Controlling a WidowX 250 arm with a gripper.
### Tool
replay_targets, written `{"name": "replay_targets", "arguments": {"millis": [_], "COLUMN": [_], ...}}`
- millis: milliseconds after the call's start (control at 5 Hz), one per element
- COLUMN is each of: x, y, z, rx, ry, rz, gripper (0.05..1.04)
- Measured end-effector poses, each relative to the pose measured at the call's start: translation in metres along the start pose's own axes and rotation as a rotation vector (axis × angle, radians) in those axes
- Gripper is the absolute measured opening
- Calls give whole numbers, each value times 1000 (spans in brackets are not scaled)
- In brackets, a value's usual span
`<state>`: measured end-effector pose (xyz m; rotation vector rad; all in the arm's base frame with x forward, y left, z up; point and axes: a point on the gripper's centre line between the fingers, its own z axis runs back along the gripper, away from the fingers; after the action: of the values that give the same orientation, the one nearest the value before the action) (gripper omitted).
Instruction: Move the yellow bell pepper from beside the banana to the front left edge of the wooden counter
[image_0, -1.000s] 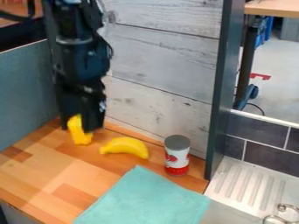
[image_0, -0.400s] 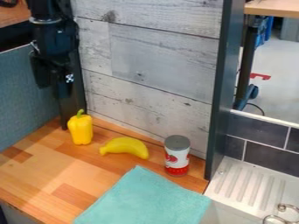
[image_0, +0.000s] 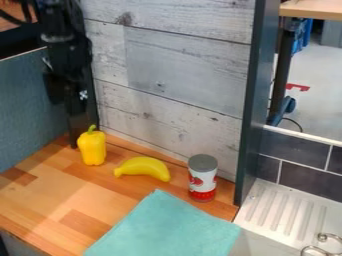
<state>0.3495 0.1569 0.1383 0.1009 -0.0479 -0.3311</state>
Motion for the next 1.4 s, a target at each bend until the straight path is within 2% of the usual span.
{"name": "replay_targets", "arguments": {"millis": [200,400,600,800,1200,1400], "x": [11,17,24,32,44,47], "y": [12,22,30,35,36,38], "z": [-18,-34,-42,-50,-75,-79], "rx": [1,3,6,1,-48,-57], "ry": [31,70,86,82,94,103], "rz": [17,84,120,145,145,140], "gripper": [1001,1001,1001,1001,1001,1001]}}
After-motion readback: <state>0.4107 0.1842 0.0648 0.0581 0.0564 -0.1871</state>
